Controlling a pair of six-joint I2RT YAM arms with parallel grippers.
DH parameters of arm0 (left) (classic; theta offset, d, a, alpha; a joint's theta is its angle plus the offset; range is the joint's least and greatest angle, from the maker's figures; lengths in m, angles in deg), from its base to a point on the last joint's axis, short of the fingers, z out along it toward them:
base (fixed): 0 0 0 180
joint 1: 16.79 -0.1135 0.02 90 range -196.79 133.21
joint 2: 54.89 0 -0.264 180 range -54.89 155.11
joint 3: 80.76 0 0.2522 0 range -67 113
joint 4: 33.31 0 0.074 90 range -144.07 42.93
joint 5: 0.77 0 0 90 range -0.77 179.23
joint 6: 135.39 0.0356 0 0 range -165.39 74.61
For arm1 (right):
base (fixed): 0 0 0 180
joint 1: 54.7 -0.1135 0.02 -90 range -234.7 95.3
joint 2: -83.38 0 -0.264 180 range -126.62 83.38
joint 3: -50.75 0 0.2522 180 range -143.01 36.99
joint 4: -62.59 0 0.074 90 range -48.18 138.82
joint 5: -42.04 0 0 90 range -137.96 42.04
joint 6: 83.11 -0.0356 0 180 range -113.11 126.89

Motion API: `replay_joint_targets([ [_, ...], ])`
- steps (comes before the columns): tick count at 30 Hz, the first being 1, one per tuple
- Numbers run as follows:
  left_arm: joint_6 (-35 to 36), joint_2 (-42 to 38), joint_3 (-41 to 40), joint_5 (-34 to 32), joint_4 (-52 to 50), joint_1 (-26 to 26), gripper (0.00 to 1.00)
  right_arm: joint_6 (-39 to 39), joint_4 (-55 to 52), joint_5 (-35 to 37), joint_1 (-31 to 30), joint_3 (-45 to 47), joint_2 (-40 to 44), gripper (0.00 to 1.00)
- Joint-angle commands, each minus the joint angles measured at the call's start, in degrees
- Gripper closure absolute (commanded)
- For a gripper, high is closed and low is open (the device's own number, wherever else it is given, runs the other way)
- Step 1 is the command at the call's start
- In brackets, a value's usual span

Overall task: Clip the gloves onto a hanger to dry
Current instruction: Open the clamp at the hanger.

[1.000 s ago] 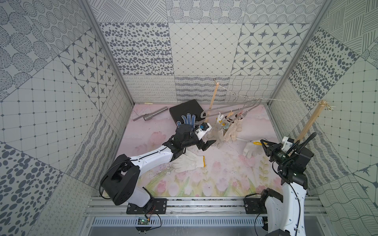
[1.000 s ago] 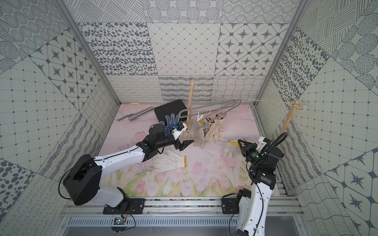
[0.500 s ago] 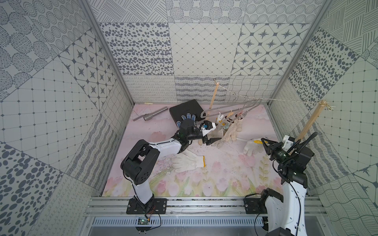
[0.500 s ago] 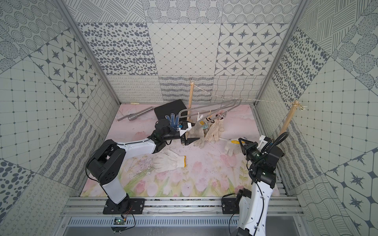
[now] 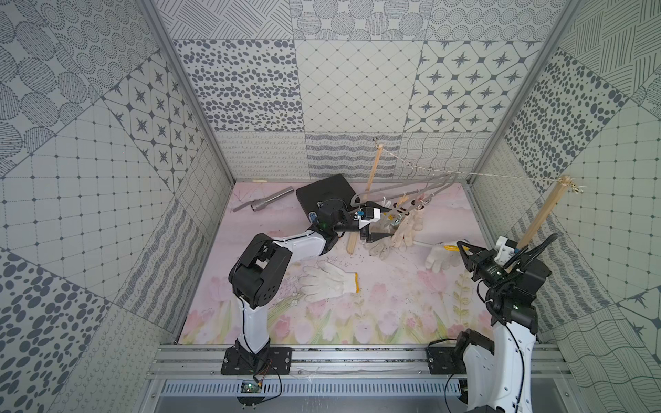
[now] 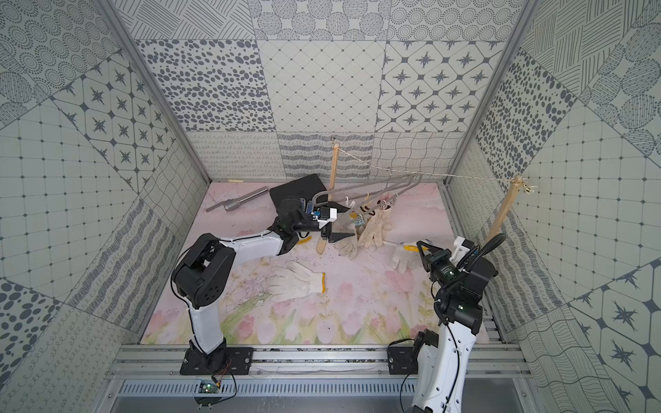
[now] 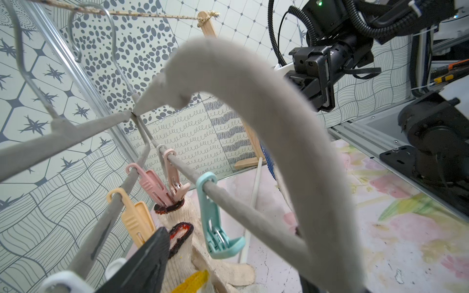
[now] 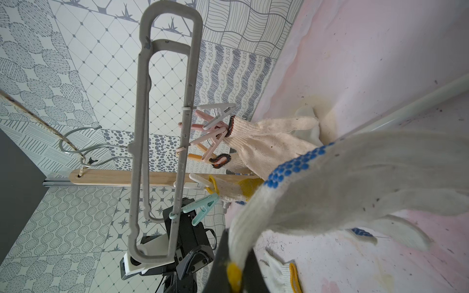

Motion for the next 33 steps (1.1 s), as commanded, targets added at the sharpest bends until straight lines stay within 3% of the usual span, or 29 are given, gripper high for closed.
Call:
replay_joint_targets([
  [1, 1.8, 1.5, 2.7, 4.8, 0.7, 1.0, 0.21, -1.0, 3.9, -0.9, -0.2, 0.4, 0.8, 1.0],
  [6, 7.1, 2.3, 5.0, 2.3, -5.8, 2.6, 0.21, -1.5, 3.9, -1.8, -0.3, 0.0, 1.3, 1.0],
  [19, 5.6, 2.6, 6.7, 2.9, -9.5, 3.8, 0.29, -1.1, 4.2, -2.3, -0.3, 0.0, 1.2, 1.0],
  [28, 12.8, 2.1, 9.5, 1.6, -20.1, 6.5, 0.3, -1.1, 4.7, -2.8, -0.2, 0.0, 0.9, 1.0],
  [33, 13.5, 1.7, 11.2, 3.5, -23.3, 7.2, 0.39, 0.2, 4.4, -3.6, -0.2, 1.0, 0.1, 1.0],
])
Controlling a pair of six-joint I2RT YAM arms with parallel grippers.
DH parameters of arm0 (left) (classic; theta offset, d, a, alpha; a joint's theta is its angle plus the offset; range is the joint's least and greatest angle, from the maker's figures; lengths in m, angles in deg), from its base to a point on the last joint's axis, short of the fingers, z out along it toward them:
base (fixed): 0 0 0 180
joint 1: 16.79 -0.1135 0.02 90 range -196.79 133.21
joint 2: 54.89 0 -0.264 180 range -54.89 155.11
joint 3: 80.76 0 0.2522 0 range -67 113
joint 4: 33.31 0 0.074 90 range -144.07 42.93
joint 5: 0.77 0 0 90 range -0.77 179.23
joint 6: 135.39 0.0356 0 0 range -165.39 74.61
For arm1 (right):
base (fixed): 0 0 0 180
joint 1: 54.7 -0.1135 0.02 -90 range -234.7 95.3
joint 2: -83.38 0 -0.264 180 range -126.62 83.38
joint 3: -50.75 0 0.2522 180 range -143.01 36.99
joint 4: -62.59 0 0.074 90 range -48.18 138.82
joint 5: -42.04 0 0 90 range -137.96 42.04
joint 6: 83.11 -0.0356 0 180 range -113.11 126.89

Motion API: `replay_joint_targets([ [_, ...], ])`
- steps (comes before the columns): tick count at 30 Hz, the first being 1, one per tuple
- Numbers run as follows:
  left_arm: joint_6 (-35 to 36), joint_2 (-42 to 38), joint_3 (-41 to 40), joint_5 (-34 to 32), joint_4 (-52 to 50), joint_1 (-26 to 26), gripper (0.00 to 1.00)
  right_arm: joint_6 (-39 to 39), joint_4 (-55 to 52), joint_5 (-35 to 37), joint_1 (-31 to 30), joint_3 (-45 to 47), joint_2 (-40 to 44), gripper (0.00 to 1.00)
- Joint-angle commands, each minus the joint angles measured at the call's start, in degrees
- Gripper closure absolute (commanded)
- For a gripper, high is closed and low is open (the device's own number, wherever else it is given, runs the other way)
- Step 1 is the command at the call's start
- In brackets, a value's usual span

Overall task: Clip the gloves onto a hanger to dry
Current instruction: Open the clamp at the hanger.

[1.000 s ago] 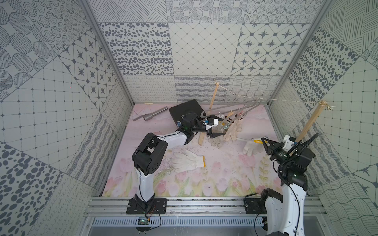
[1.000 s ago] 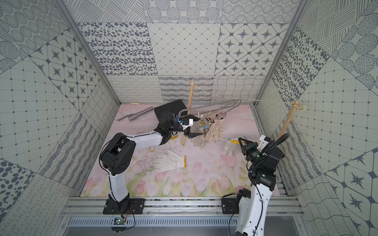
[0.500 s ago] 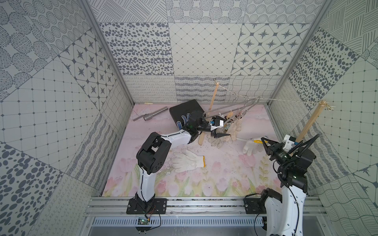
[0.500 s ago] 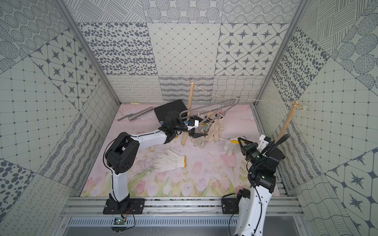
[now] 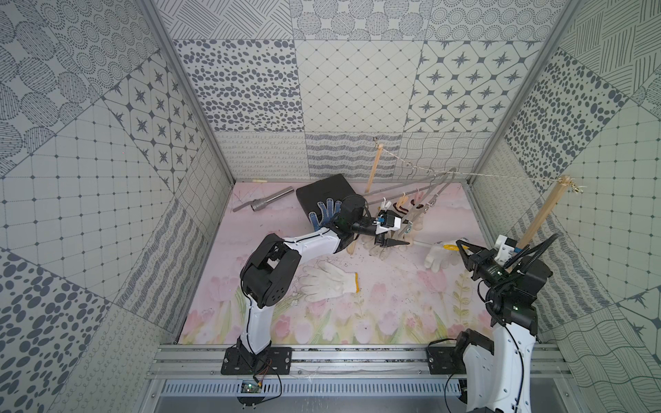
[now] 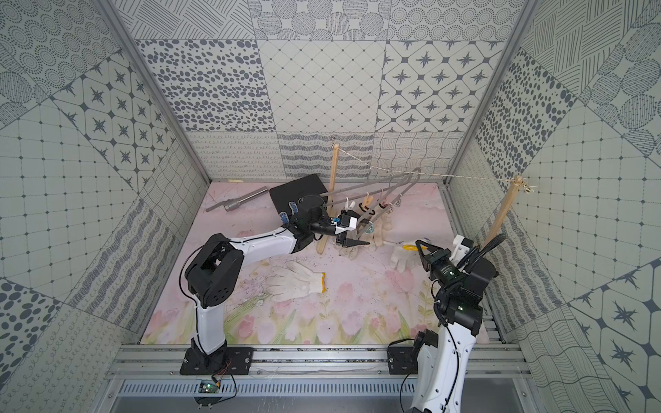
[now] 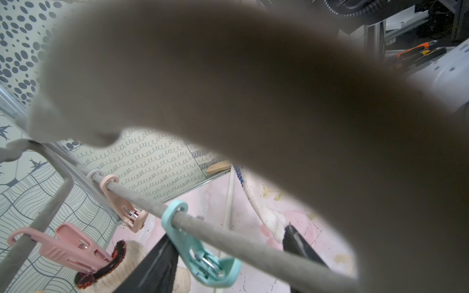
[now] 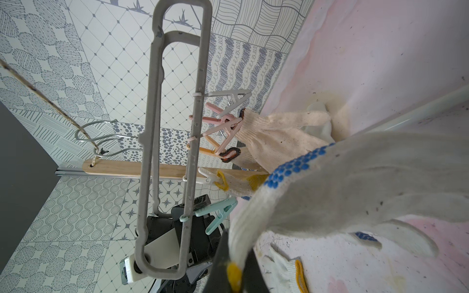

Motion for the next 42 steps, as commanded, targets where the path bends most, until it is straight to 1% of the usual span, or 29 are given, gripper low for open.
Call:
replay_joint_targets([
  [1, 4.1, -1.2, 2.1, 2.5, -7.3, 0.9, 0.41, 1.2, 2.9, -1.5, -0.2, 0.9, -0.5, 1.0],
  [7, 9.7, -0.8, 5.2, 0.1, -14.9, 2.9, 0.44, 0.7, 2.9, -2.1, -0.2, 0.4, 0.0, 1.0],
  [11, 13.9, 0.4, 7.8, -2.7, -20.1, 4.7, 0.51, 0.6, 2.2, -2.8, -0.3, 0.5, 0.7, 1.0],
  [13, 13.9, 1.0, 8.4, -3.6, -19.8, 5.3, 0.56, 0.5, 1.8, -3.0, -0.2, 0.7, 1.1, 1.0],
  [15, 13.3, 1.4, 8.9, -4.3, -18.8, 5.8, 0.58, 0.4, 1.6, -3.2, -0.2, 0.8, 1.5, 1.0],
  [17, 11.9, 1.8, 9.3, -5.0, -17.6, 6.0, 0.6, 0.4, 1.1, -3.5, -0.3, 0.9, 1.9, 1.0],
  [23, 7.1, 2.1, 9.8, -5.3, -15.4, 6.1, 0.71, 0.6, 0.0, -3.7, -0.4, 1.4, 3.6, 1.0],
  [24, 6.2, 2.2, 9.6, -5.5, -14.6, 6.1, 0.71, 0.9, -0.4, -3.8, -0.5, 1.6, 3.8, 1.0],
  [25, 5.4, 2.3, 9.4, -5.5, -13.8, 6.1, 0.68, 1.3, -1.0, -3.9, -0.6, 1.6, 3.8, 1.0],
  [28, 2.4, 2.4, 8.3, -5.3, -9.7, 6.1, 0.54, 1.6, -1.2, -3.8, -0.6, 2.0, 3.7, 1.0],
  [31, 0.8, 2.7, 8.4, -5.0, -8.4, 6.1, 0.45, 1.7, -1.3, -3.9, -0.7, 1.9, 3.7, 1.0],
  [33, 0.1, 2.6, 8.7, -4.6, -8.4, 6.0, 0.44, 1.8, -1.4, -3.8, -0.7, 1.8, 3.7, 1.0],
  [42, -3.0, 1.8, 9.5, -4.5, -9.2, 5.8, 0.44, 2.0, -1.5, -3.3, -0.7, 2.7, 4.1, 1.0],
])
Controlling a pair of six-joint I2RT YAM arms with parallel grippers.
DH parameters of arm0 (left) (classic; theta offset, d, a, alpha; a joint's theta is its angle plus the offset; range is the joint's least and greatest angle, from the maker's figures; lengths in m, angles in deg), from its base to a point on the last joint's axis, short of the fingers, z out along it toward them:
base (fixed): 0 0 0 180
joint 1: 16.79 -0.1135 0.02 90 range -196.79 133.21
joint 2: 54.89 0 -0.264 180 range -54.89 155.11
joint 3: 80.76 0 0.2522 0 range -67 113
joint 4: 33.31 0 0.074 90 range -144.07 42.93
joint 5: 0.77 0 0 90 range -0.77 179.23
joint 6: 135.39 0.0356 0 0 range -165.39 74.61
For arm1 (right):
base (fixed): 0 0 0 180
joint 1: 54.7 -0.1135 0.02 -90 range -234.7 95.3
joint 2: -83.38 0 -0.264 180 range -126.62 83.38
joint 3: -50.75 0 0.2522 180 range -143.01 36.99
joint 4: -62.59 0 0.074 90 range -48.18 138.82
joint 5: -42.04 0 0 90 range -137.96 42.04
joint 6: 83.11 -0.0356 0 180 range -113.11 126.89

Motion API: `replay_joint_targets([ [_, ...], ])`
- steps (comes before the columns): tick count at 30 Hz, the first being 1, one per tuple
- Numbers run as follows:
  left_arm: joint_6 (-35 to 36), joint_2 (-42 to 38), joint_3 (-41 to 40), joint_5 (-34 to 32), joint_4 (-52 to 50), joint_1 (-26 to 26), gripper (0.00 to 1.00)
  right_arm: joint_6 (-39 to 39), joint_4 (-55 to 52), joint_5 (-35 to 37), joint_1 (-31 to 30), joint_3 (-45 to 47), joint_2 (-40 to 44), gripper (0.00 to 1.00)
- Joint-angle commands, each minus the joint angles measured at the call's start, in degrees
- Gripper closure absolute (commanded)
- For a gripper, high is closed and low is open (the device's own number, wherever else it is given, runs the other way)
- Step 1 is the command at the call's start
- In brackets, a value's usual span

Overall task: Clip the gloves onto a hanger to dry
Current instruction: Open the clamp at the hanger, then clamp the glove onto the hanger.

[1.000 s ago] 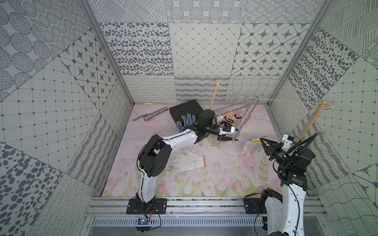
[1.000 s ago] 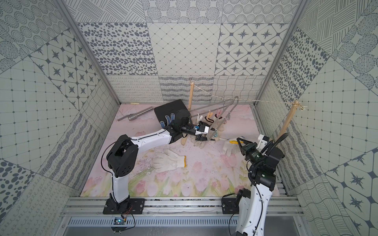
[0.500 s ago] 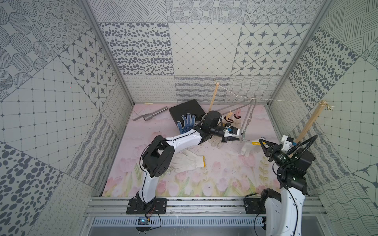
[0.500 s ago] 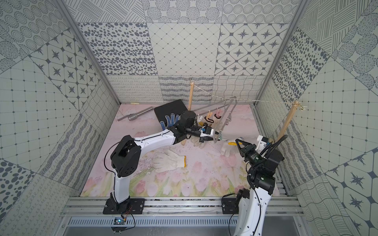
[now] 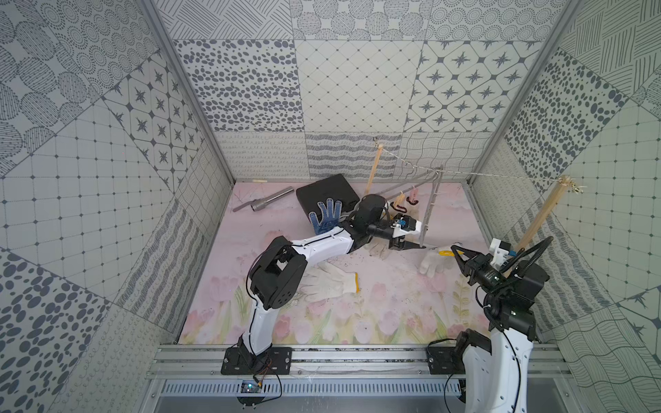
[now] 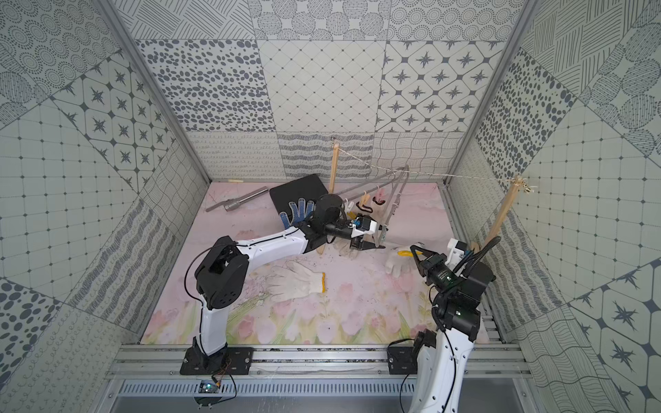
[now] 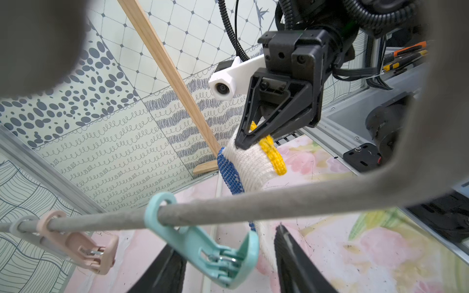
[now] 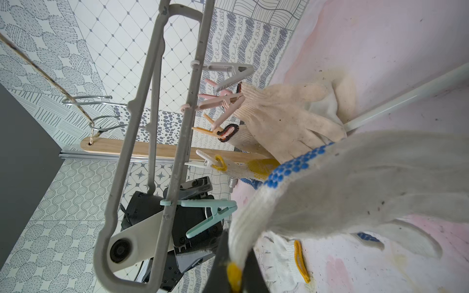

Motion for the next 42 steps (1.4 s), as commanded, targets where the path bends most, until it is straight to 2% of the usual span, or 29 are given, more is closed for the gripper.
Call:
replay_joint_targets([
  [1, -4.7, -0.8, 0.7, 1.0, 2.8, 0.0, 0.44, 1.0, 1.7, 0.0, -0.3, 1.1, 0.9, 1.0],
  [8, -8.4, -1.3, 0.3, 2.1, 4.9, -1.0, 0.45, 1.1, 2.0, 0.2, -0.3, 1.2, 0.6, 1.0],
  [16, -16.5, -1.4, -1.0, 4.7, 11.6, -2.7, 0.46, 1.6, 1.7, 0.5, -0.3, 1.6, 0.6, 1.0],
  [19, -16.3, -1.4, -0.9, 5.1, 10.8, -2.8, 0.52, 1.6, 1.6, 0.4, -0.3, 1.4, 0.8, 1.0],
  [30, -15.2, -0.9, 0.8, 6.8, 8.4, -2.4, 0.87, 0.3, 2.2, 0.3, -0.7, 1.1, 1.0, 1.0],
  [37, -13.5, -0.2, 2.2, 4.8, 6.8, -1.0, 0.93, -3.1, 6.0, 0.2, -4.0, 1.5, -0.3, 1.0],
  [42, -13.2, 0.0, 1.4, 3.4, 8.6, -0.3, 0.97, -4.1, 7.4, 4.3, -11.6, 0.7, -3.3, 1.0],
])
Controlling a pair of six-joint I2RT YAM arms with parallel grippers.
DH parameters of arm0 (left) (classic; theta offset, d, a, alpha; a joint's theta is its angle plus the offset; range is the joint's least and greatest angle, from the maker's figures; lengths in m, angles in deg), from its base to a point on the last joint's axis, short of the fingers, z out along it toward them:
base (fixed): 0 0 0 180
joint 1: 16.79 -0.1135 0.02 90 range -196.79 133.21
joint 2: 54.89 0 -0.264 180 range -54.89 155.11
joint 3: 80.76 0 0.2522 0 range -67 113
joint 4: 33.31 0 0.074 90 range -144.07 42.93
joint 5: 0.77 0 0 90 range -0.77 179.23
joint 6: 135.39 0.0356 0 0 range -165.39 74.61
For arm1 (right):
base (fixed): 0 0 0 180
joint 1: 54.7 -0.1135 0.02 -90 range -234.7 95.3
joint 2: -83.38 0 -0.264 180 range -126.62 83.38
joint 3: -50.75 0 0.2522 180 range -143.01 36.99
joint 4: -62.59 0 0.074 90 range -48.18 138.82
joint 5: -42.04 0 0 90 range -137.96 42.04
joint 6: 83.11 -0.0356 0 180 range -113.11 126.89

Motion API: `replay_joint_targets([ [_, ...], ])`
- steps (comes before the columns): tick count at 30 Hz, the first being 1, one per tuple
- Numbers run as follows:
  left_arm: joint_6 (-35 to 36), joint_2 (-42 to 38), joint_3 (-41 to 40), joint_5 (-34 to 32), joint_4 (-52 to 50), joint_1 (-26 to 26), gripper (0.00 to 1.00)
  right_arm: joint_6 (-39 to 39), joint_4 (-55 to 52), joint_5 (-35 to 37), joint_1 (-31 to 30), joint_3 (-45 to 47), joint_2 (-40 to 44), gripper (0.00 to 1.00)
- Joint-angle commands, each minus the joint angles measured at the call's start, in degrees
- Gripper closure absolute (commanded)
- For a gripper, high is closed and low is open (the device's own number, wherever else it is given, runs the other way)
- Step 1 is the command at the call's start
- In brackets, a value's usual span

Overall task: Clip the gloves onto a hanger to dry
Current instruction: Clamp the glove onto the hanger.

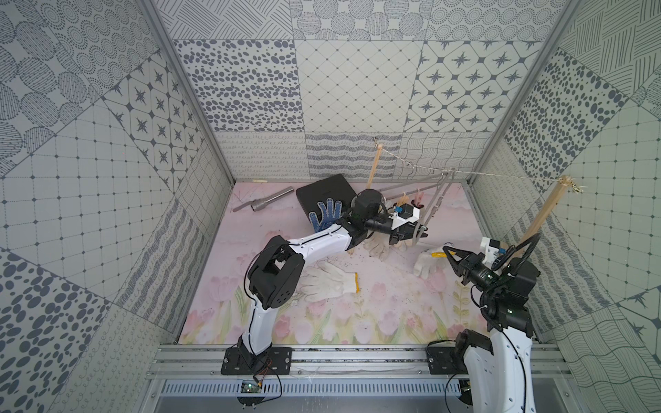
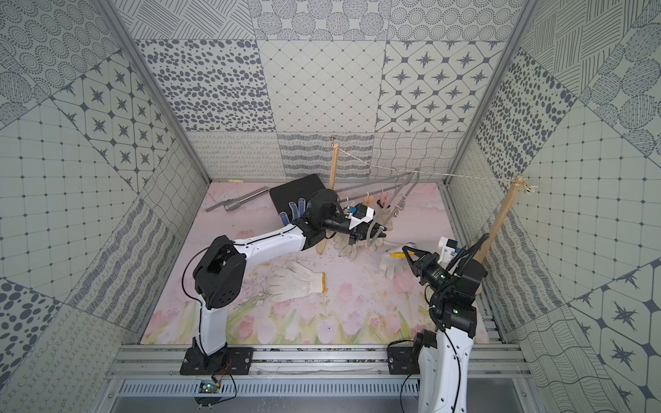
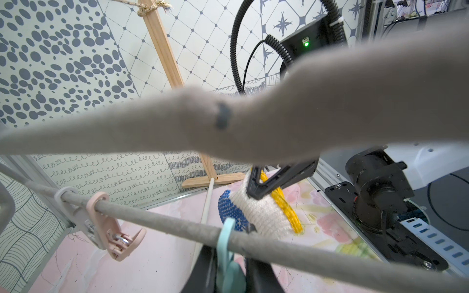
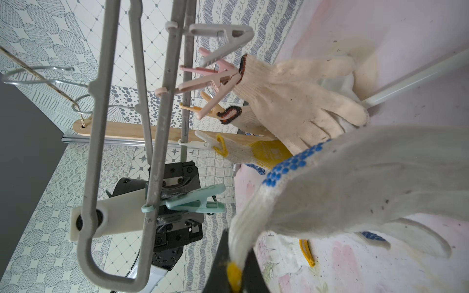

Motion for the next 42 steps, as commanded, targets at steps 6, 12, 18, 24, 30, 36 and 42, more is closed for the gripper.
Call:
replay_joint_targets([
  [6, 0.2, 0.3, -0.8, -1.4, 6.3, 0.9, 1.0, -2.7, 4.8, 8.2, -8.1, -2.0, -5.4, 1.0],
  [12, -0.9, -0.5, -2.0, -2.5, 7.1, 1.0, 1.0, -8.8, 6.8, 16.0, -9.7, -0.3, -4.4, 1.0],
  [18, -0.7, -1.5, -4.5, -6.0, 10.1, 1.4, 1.0, -14.4, 8.0, 25.5, -14.0, -0.2, -3.6, 1.0],
  [24, 1.8, -2.0, -6.5, -8.7, 13.1, 2.1, 1.0, -16.7, 9.4, 28.9, -17.3, -0.9, -6.3, 1.0],
  [30, 2.1, -2.6, -7.9, -9.0, 14.3, 2.2, 1.0, -18.4, 10.2, 30.4, -17.5, -0.6, -7.0, 1.0],
  [36, 2.5, -3.1, -8.8, -9.2, 15.2, 2.4, 1.0, -20.3, 12.2, 30.7, -18.3, -0.7, -8.2, 1.0],
  [42, 2.6, -2.6, -9.1, -10.6, 17.2, 3.1, 1.0, -20.7, 12.1, 32.9, -20.1, -0.9, -9.0, 1.0],
])
